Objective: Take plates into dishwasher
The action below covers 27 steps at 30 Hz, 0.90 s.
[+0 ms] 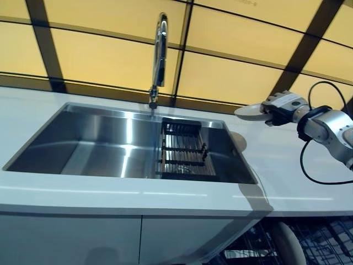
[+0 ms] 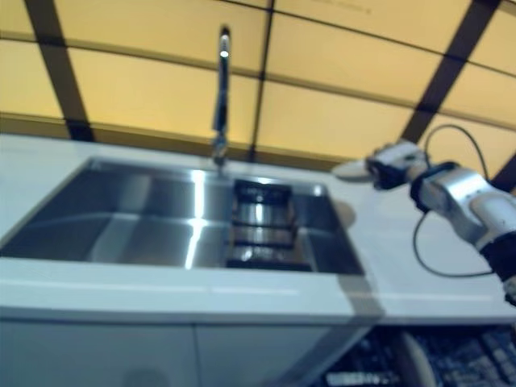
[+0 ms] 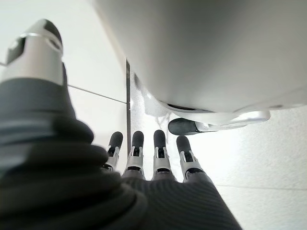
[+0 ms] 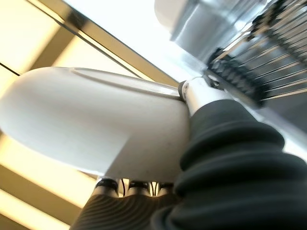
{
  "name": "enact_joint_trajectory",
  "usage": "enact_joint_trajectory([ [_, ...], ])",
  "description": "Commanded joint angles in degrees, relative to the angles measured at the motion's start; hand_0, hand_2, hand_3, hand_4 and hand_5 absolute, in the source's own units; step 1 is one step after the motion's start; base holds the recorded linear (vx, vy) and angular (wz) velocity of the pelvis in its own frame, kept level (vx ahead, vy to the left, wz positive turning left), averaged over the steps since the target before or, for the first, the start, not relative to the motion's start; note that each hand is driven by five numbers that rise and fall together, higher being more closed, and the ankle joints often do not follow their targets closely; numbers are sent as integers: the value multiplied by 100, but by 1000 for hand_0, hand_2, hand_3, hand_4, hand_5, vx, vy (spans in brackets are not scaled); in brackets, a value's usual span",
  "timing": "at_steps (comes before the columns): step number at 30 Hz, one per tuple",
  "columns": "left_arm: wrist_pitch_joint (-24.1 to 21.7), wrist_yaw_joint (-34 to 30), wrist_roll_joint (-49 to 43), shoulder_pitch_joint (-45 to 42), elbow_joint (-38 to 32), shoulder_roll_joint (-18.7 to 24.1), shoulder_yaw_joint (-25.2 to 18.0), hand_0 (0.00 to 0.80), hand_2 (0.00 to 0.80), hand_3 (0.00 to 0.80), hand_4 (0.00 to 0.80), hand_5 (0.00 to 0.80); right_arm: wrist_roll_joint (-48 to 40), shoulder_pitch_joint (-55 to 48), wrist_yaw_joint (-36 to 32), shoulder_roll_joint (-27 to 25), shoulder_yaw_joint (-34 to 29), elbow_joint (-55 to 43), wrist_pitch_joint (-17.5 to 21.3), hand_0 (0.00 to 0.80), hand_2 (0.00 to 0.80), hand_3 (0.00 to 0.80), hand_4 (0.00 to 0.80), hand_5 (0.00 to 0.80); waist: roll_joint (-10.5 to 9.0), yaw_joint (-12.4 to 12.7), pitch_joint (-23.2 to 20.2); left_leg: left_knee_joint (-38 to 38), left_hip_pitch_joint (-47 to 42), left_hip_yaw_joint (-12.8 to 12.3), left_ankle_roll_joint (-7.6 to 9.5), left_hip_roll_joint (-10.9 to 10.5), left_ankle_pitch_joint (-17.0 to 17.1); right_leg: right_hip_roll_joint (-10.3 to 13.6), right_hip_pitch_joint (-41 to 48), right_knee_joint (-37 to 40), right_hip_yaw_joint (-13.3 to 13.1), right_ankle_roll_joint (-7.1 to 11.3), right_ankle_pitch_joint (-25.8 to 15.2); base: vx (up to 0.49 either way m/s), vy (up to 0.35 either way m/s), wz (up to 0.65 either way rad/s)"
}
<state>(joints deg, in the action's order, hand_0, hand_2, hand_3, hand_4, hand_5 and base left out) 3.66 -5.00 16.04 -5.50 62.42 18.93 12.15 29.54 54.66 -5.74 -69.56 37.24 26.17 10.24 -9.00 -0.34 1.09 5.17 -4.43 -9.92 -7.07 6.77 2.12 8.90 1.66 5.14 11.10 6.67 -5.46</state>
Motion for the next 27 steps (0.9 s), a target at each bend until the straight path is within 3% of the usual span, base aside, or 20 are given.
enact_joint_trajectory([
  [1, -34, -120, -279, 409, 382, -44, 110, 0, 0, 0, 0, 0, -738, 79, 363, -563, -605, 235, -477, 800, 800, 800, 800, 800, 45, -9, 22, -20, -289, -215, 259, -73, -318, 155, 130, -14, -170, 456, -51, -6, 18, -17],
  [16, -7, -175, -365, 640, 580, -50, 67, 0, 0, 0, 0, 0, -2010, -2850, 578, -340, -3300, 288, -679, 800, 800, 800, 800, 800, 118, -525, 39, -62, -409, -560, 285, -11, -376, 93, -26, -14, -550, 484, -177, -14, -13, -15],
  [27, -32, -195, -382, 672, 645, -31, -53, 0, 0, 0, 0, 0, -3399, -3968, -189, 227, -4228, 617, -1137, 800, 800, 800, 800, 800, 143, -669, 118, -62, -439, -675, 288, 18, -399, 56, -118, -14, -674, 458, -219, 2, -12, -9],
])
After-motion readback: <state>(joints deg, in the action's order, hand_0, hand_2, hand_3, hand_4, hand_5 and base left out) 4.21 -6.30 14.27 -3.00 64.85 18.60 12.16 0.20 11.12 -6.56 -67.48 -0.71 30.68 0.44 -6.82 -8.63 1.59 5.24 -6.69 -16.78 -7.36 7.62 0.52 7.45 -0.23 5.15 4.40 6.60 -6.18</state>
